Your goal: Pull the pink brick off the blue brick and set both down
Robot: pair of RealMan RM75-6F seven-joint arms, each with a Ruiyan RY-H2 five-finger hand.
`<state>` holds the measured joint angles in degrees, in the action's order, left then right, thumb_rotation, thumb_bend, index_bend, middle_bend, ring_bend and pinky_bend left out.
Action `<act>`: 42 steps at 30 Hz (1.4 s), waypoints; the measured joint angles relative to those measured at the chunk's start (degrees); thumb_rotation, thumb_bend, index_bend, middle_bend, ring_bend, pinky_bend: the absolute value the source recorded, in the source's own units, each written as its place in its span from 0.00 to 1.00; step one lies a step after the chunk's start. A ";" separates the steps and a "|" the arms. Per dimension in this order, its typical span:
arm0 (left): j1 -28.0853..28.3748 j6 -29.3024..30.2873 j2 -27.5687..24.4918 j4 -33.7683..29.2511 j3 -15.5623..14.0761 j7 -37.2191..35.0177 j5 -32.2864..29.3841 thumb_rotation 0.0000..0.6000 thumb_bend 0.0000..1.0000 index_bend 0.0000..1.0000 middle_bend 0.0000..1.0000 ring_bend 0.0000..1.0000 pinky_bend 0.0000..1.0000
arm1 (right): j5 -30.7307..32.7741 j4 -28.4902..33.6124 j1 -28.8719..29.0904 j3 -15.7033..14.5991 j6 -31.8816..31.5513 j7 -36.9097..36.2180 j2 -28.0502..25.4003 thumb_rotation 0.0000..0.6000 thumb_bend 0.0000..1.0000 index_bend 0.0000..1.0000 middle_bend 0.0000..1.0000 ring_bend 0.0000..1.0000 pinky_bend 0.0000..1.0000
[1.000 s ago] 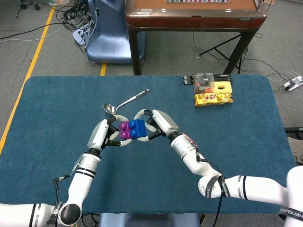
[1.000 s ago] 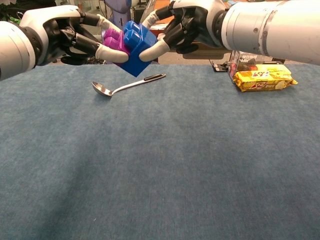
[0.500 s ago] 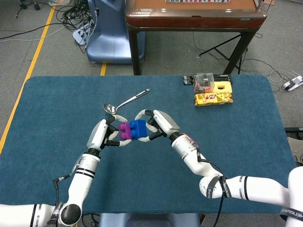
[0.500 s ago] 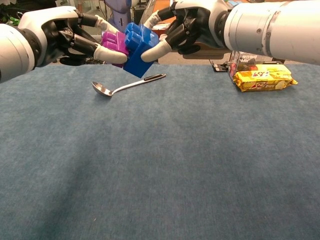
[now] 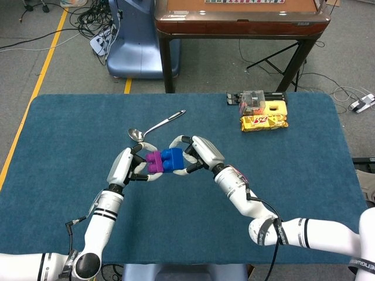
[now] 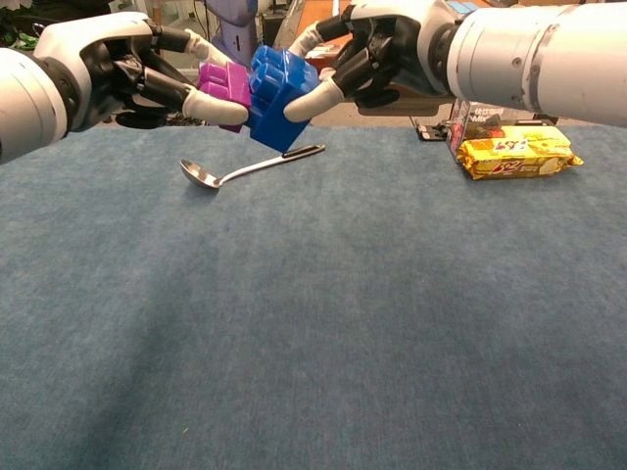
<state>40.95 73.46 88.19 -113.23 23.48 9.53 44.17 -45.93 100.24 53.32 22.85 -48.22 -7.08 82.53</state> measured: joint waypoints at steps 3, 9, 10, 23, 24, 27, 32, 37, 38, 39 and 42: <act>-0.14 0.02 -0.09 -0.04 -0.03 0.04 0.11 1.00 0.00 0.67 1.00 1.00 1.00 | -0.10 -0.03 -0.18 -0.12 0.12 -0.15 -0.15 1.00 0.25 0.69 1.00 1.00 1.00; -0.51 -0.20 -0.37 0.10 -0.29 0.00 0.05 1.00 0.00 0.67 1.00 1.00 1.00 | -0.36 -0.02 -0.61 -0.66 0.46 -0.25 -0.62 1.00 0.25 0.69 1.00 1.00 1.00; -0.59 -0.29 -0.40 0.18 -0.40 -0.01 0.06 1.00 0.00 0.67 1.00 1.00 1.00 | -0.39 0.00 -0.67 -0.76 0.51 -0.21 -0.74 1.00 0.25 0.69 1.00 1.00 1.00; -1.38 -3.07 -0.43 1.65 -3.86 -0.28 1.48 1.00 0.00 0.67 1.00 1.00 1.00 | 1.40 0.41 -0.65 -3.47 2.14 3.92 -4.08 1.00 0.25 0.69 1.00 1.00 1.00; -1.40 -3.43 -0.41 1.86 -4.31 -0.19 1.65 1.00 0.00 0.67 1.00 1.00 1.00 | 1.72 0.39 -0.53 -3.79 2.27 4.51 -4.31 1.00 0.25 0.69 1.00 1.00 1.00; -1.38 -4.92 -0.30 2.67 -5.97 0.33 2.16 1.00 0.00 0.67 1.00 1.00 1.00 | 3.06 0.21 -0.01 -5.10 2.67 6.83 -5.01 1.00 0.25 0.69 1.00 1.00 1.00; -0.88 -8.37 -0.42 4.05 -8.22 1.64 2.10 1.00 0.00 0.65 1.00 1.00 1.00 | 5.42 -0.42 1.17 -7.59 2.70 11.53 -5.65 1.00 0.25 0.69 1.00 1.00 1.00; 0.30 -10.79 -0.49 5.54 -10.27 4.94 1.34 1.00 0.00 0.58 1.00 1.00 1.00 | 8.11 -1.13 2.29 -9.80 1.33 16.06 -5.39 1.00 0.25 0.69 1.00 1.00 1.00; 0.52 -10.90 -0.45 5.74 -10.57 5.71 1.19 1.00 0.00 0.55 1.00 1.00 1.00 | 8.68 -1.29 2.51 -10.20 0.94 16.90 -5.22 1.00 0.25 0.69 1.00 1.00 1.00; 0.74 -10.95 -0.38 5.94 -10.87 6.55 1.05 1.00 0.00 0.51 1.00 1.00 1.00 | 9.04 -1.41 2.67 -10.47 0.69 17.46 -5.08 1.00 0.25 0.69 1.00 1.00 1.00; 1.47 -10.68 0.13 6.68 -11.85 9.74 0.45 1.00 0.00 0.29 1.00 0.99 1.00 | 9.94 -1.86 3.13 -11.25 0.11 19.20 -4.53 1.00 0.25 0.69 1.00 1.00 1.00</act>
<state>42.42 62.78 88.32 -106.55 11.63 19.28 44.61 -35.98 98.38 56.45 11.60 -48.11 12.12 78.00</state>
